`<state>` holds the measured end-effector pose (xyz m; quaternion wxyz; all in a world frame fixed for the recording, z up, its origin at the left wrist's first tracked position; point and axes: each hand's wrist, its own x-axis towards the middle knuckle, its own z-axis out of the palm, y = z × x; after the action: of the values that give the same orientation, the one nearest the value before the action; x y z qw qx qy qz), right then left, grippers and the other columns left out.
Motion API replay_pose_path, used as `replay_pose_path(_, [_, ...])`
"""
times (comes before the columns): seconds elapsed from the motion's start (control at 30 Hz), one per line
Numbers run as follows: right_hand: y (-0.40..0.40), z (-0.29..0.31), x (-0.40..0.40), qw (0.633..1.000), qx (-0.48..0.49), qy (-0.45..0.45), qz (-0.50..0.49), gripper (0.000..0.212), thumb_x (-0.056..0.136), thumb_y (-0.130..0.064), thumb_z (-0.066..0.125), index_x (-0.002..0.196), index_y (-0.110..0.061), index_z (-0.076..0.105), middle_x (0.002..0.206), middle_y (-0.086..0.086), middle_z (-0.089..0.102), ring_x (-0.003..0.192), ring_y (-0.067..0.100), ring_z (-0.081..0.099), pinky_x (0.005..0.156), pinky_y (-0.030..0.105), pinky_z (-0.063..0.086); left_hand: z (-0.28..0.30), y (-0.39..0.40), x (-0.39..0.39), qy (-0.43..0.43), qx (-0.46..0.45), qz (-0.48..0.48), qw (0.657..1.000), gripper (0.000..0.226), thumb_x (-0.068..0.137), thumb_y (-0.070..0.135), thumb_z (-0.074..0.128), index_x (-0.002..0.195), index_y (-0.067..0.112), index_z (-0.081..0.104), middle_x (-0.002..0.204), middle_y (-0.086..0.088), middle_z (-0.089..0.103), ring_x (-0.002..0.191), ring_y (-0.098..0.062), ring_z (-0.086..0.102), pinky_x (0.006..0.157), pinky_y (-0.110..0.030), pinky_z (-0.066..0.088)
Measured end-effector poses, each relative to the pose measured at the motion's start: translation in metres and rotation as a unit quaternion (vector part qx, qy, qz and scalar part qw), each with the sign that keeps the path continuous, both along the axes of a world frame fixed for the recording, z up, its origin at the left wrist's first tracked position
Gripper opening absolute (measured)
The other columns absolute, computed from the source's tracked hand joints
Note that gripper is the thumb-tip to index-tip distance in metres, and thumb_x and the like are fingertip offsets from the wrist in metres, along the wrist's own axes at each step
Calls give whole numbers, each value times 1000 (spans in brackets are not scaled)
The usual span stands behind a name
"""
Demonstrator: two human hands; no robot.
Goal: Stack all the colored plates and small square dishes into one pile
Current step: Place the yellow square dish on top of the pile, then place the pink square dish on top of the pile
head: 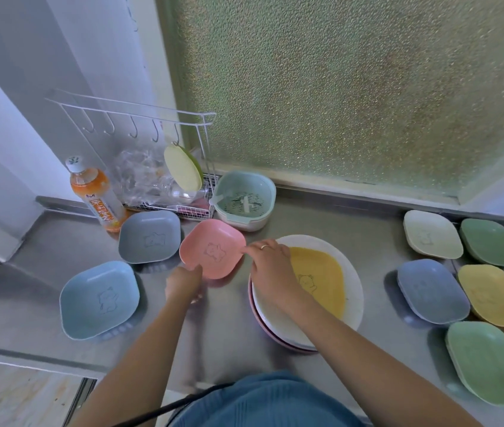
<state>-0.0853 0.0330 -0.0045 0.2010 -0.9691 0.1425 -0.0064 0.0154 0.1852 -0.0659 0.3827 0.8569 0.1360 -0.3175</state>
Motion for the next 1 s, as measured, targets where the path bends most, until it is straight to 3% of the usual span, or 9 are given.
replay_pose_path(0.1, [8, -2, 9, 999, -4, 39, 28, 48, 88, -5, 42, 130, -24, 53, 135, -2, 54, 126, 21, 37, 102, 39, 21, -2, -6, 13, 8, -54, 34, 998, 36, 81, 14, 56, 109, -7, 46, 83, -25, 64, 45, -27, 58, 38, -28, 51])
replay_pose_path(0.2, [10, -4, 15, 997, -11, 65, 30, 45, 89, -6, 41, 129, -22, 54, 134, 0, 55, 125, 22, 38, 102, 39, 21, 4, -11, 16, 19, -49, 33, 998, 30, 83, 0, 51, 104, 3, 30, 100, -31, 62, 49, -27, 58, 25, -24, 43])
replay_pose_path(0.43, [4, -12, 26, 1000, -14, 17, -17, 38, 92, -13, 42, 125, -22, 58, 128, -2, 59, 122, 23, 43, 97, 41, 27, 0, -4, 20, -12, -51, 48, 997, 43, 82, 5, 37, 125, 4, 35, 104, -29, 63, 52, -31, 64, 35, -27, 48])
replay_pose_path(0.57, [-4, -8, 31, 995, -39, -45, -78, 32, 94, -22, 42, 121, -25, 59, 120, -3, 64, 120, 21, 45, 99, 40, 22, 12, 1, 16, -56, -78, 27, 995, 36, 83, 9, 38, 116, -2, 46, 99, -26, 62, 52, -26, 58, 42, -25, 45])
replay_pose_path(0.63, [-8, -3, 35, 990, 10, -40, -133, 30, 96, -29, 40, 120, -26, 58, 114, -1, 67, 117, 22, 48, 99, 40, 25, 20, 3, 14, -85, -91, 10, 992, 33, 84, 12, 41, 114, -1, 48, 98, -23, 61, 57, -27, 57, 43, -26, 43])
replay_pose_path(0.77, [-20, 7, 38, 929, 284, -48, -234, 31, 95, -34, 41, 118, -18, 54, 116, 0, 64, 108, 20, 57, 85, 33, 41, 39, -2, 6, -113, -122, -26, 986, 33, 88, 9, 43, 119, -1, 47, 76, -6, 54, 50, -23, 52, 44, -28, 44])
replay_pose_path(0.93, [-32, 10, 21, 922, 293, -55, -247, 27, 94, -20, 44, 118, -16, 55, 110, 5, 62, 99, 23, 57, 81, 34, 43, 57, -9, -5, -153, -138, -34, 978, 36, 89, 8, 39, 123, 2, 50, 81, -4, 55, 60, -15, 52, 47, -26, 44])
replay_pose_path(1.0, [-34, 10, 14, 904, 342, -80, -243, 21, 94, -17, 41, 106, -18, 58, 90, 7, 64, 80, 23, 58, 70, 31, 44, 66, -18, -12, -170, -144, -53, 973, 38, 89, 8, 39, 125, 4, 51, 89, -9, 58, 62, -15, 53, 47, -26, 45])
